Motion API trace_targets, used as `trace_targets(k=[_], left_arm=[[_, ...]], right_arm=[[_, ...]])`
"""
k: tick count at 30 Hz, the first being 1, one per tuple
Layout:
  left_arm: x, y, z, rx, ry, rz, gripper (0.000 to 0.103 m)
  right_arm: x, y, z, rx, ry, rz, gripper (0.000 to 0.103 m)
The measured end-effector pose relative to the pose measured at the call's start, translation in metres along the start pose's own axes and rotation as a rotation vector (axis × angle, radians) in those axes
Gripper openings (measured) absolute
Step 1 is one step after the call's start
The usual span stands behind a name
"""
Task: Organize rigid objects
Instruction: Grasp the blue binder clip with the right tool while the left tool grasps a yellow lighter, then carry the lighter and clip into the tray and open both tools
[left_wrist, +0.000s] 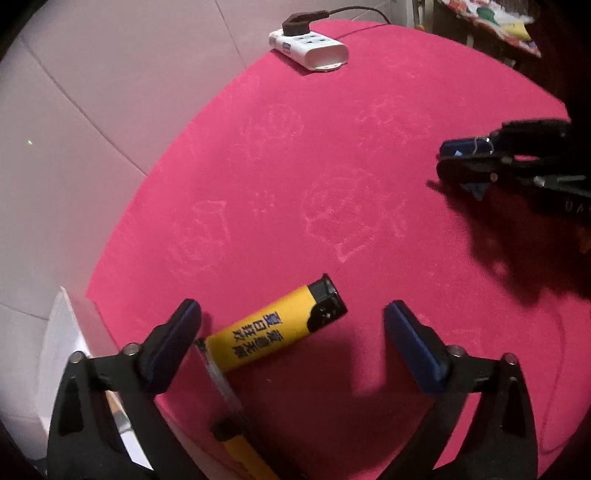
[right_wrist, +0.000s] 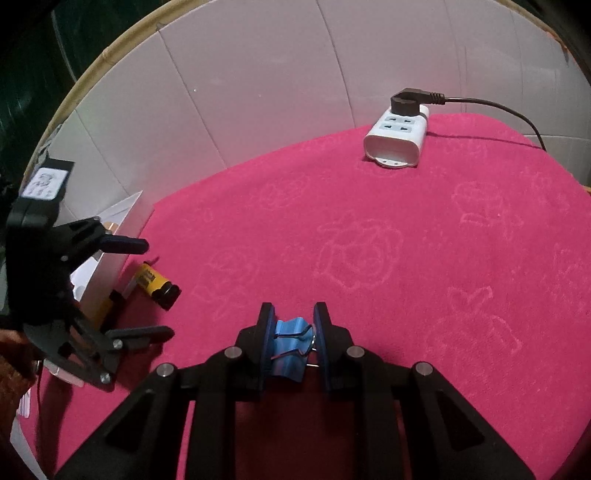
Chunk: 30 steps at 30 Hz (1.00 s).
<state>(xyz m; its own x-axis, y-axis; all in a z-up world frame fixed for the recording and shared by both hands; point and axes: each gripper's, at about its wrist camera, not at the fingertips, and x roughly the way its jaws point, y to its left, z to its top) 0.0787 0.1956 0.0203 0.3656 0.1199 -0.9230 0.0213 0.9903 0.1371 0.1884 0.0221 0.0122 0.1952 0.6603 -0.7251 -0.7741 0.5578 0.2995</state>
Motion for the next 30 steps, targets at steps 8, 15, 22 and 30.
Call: trace_targets(k=[8, 15, 22, 30], left_arm=[[-0.014, -0.02, -0.004, 0.019, -0.001, -0.002, 0.024], [-0.016, -0.026, -0.014, -0.079, -0.033, -0.003, 0.024], [-0.068, -0.036, -0.029, -0.22, -0.228, 0.008, 0.024], [-0.147, -0.026, -0.05, -0.381, -0.472, 0.022, 0.024]], right_arm=[[-0.006, -0.001, -0.009, 0.041, -0.007, 0.04, 0.02], [-0.02, -0.001, -0.011, 0.08, -0.047, 0.074, 0.02], [-0.058, 0.021, -0.002, 0.041, -0.154, 0.105, 0.02], [-0.103, 0.059, 0.006, -0.05, -0.264, 0.133, 0.02]])
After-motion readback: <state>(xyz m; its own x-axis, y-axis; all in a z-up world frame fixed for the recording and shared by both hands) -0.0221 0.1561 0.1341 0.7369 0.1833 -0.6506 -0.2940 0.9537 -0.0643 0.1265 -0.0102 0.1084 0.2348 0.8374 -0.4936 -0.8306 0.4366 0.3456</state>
